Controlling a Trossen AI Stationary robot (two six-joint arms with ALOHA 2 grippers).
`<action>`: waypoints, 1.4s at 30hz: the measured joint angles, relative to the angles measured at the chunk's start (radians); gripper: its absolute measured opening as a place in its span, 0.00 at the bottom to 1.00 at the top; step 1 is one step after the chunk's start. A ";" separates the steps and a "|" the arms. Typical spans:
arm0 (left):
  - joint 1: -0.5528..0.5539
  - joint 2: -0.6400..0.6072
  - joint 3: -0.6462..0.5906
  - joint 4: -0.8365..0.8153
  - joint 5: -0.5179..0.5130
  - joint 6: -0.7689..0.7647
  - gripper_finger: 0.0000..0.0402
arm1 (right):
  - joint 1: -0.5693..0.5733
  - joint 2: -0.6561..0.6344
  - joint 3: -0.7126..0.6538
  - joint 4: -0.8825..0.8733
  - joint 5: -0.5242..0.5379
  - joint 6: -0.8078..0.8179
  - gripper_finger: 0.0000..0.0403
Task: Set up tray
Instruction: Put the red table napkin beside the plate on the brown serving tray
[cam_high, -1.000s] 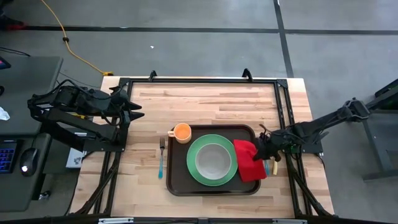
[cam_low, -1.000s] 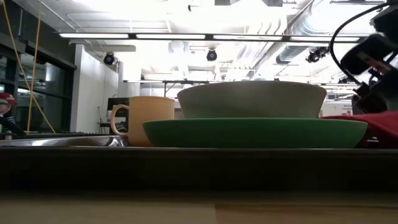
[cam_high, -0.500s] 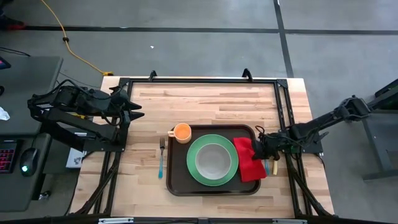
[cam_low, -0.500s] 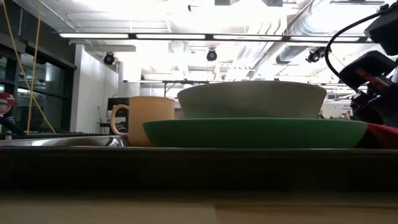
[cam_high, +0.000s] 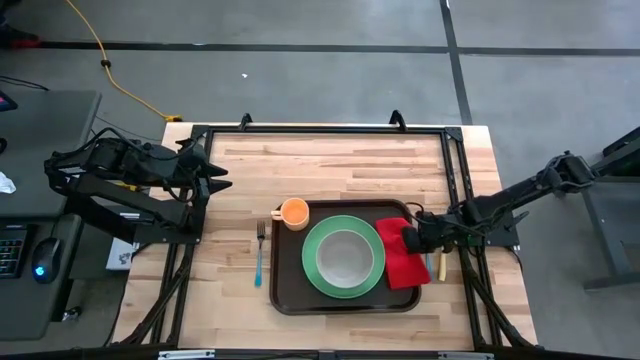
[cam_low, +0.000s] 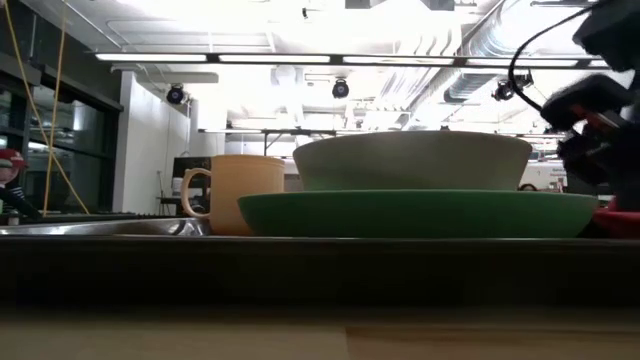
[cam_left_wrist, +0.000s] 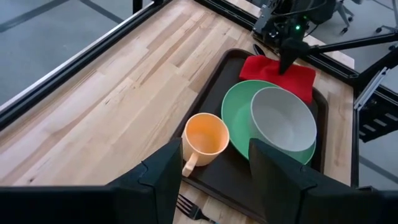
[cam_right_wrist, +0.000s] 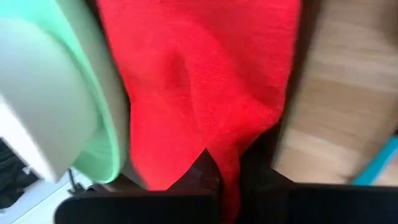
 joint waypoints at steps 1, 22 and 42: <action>0.000 0.000 0.000 0.000 0.000 0.001 0.53 | 0.000 0.006 0.014 -0.003 0.003 -0.002 0.00; 0.000 0.000 0.000 0.000 0.009 0.011 0.53 | 0.000 0.331 0.087 0.259 0.003 0.026 0.00; 0.000 0.000 0.000 0.000 0.014 0.013 0.53 | -0.062 0.357 0.099 0.375 0.045 0.051 0.00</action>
